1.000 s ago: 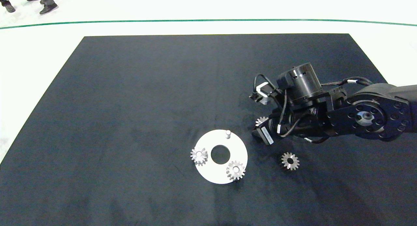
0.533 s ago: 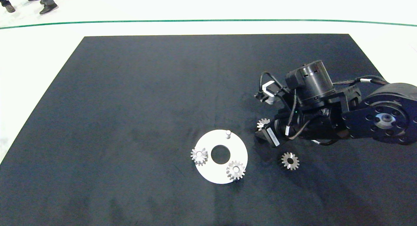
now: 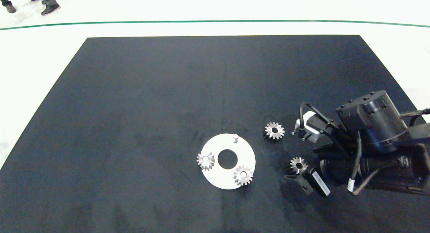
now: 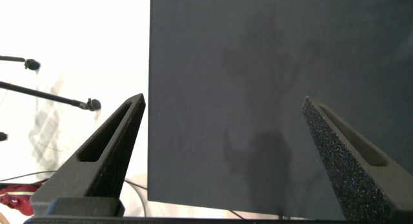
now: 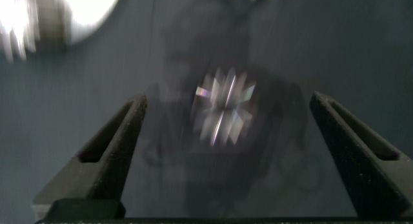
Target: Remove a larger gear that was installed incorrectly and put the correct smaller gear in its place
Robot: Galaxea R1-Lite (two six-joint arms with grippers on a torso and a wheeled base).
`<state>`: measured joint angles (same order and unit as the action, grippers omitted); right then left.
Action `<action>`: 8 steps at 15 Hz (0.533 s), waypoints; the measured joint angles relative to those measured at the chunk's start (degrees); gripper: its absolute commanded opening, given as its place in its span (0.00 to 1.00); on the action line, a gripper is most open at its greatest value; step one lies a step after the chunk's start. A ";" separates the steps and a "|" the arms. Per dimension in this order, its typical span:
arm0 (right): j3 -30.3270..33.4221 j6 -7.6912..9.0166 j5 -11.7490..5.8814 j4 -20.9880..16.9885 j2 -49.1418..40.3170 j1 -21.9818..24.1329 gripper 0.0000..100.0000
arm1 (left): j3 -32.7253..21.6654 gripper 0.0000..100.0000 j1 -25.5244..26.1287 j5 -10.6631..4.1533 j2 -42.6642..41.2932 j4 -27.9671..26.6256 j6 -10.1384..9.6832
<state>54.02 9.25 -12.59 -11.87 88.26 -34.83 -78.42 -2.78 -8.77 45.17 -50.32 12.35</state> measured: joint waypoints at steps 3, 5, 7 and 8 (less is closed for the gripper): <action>-3.74 -0.33 0.24 0.80 -1.88 0.33 0.94 | 0.15 1.00 0.00 -0.05 0.00 -0.02 0.05; -4.30 -0.35 0.22 4.68 -1.29 1.06 0.89 | 0.20 1.00 0.00 -0.02 0.01 -0.02 0.05; -5.21 -0.39 0.11 9.48 0.40 1.69 0.86 | 0.20 1.00 0.00 -0.05 0.01 -0.02 0.07; -5.56 -0.41 0.11 9.81 1.07 1.78 0.83 | 0.21 1.00 0.00 -0.05 0.01 -0.02 0.05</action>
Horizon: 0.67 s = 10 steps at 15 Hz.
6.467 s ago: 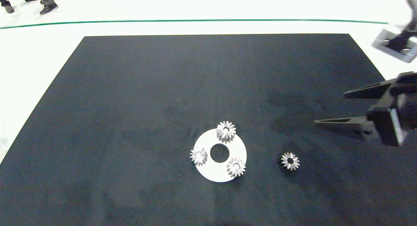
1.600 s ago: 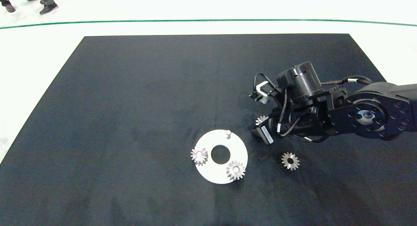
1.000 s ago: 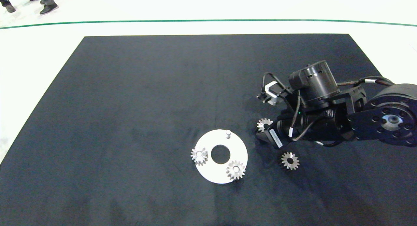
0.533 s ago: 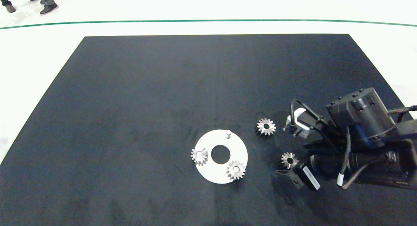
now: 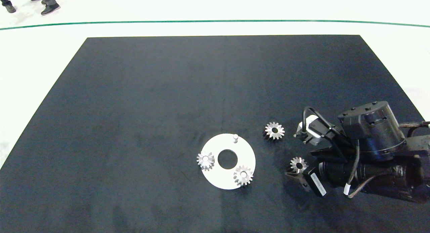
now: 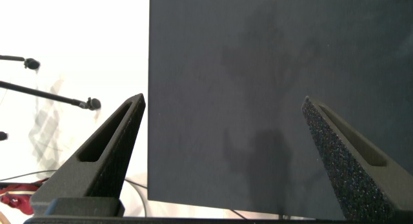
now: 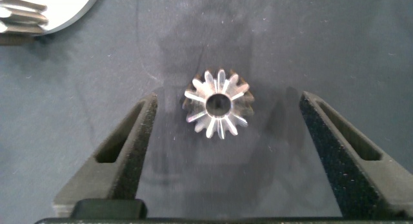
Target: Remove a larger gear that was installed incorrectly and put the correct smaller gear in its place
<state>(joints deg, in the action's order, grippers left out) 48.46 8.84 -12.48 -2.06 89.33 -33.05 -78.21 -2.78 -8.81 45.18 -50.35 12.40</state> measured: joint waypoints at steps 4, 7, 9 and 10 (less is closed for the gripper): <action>-0.34 -0.05 0.13 0.90 1.60 0.06 0.76 | 0.00 1.00 0.00 0.00 0.00 0.00 0.02; -0.37 -0.02 0.02 2.41 1.73 -0.11 0.70 | 0.00 1.00 0.00 0.02 -0.04 0.00 0.46; -0.52 -0.07 0.02 2.41 1.65 -0.16 0.65 | -0.01 1.00 0.00 0.06 -0.12 0.00 0.52; -0.91 -0.09 0.00 2.41 1.55 -0.22 0.64 | -0.01 1.00 0.00 0.06 -0.20 0.00 0.55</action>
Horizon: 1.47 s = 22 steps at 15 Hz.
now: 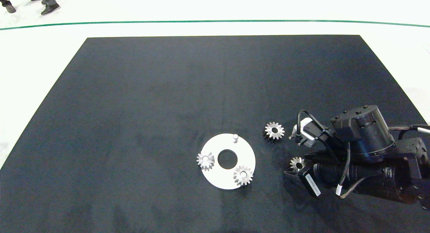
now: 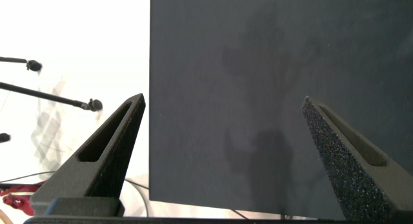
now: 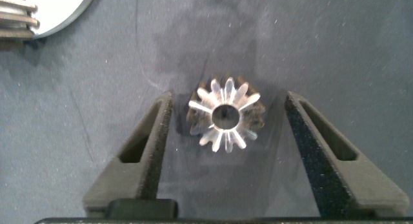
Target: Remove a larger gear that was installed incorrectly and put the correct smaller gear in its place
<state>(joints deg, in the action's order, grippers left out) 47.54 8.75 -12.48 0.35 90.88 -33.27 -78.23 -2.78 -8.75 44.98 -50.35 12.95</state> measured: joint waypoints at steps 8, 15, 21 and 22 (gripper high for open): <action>-1.51 0.04 0.20 3.67 0.44 0.13 0.47 | 0.11 1.00 0.06 -0.01 -0.04 0.00 0.06; -2.71 0.06 0.24 3.96 0.55 0.06 0.34 | 0.26 1.00 0.04 -0.01 -0.04 0.00 0.17; -2.82 0.32 0.24 3.56 -0.30 -0.79 0.22 | 0.26 1.00 0.06 0.00 -0.04 0.00 0.17; -2.68 0.37 0.20 3.44 -0.87 -1.29 0.22 | 0.26 1.00 0.06 0.00 -0.04 0.00 0.17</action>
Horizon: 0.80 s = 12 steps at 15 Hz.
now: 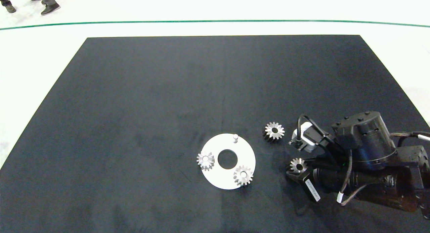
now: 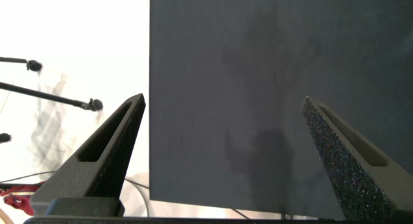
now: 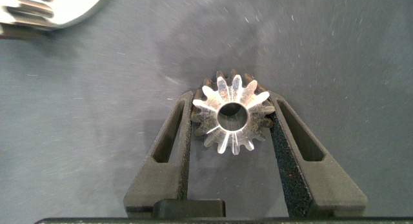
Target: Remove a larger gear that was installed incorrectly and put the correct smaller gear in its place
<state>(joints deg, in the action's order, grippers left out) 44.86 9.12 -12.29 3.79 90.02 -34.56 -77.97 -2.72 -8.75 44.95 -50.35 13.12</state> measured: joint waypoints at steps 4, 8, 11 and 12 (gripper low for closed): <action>4.91 0.24 -0.09 -3.86 -1.97 -4.02 0.22 | 0.13 1.00 -0.02 -0.01 0.00 0.00 -0.02; 20.46 0.09 -0.06 -14.97 -0.57 -6.62 0.22 | 0.33 1.00 -0.06 -0.01 -0.02 0.05 0.00; 32.95 -0.09 -0.06 -20.47 5.33 -8.19 0.22 | 0.35 1.00 -0.04 -0.04 -0.02 0.10 0.07; 35.57 -0.46 -0.05 -21.13 7.45 -8.94 0.22 | 0.33 1.00 0.00 -0.04 -0.09 0.10 0.24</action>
<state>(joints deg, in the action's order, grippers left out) 80.43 8.66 -12.34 -17.34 97.46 -43.50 -77.64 -2.72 -8.79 44.86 -50.25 13.36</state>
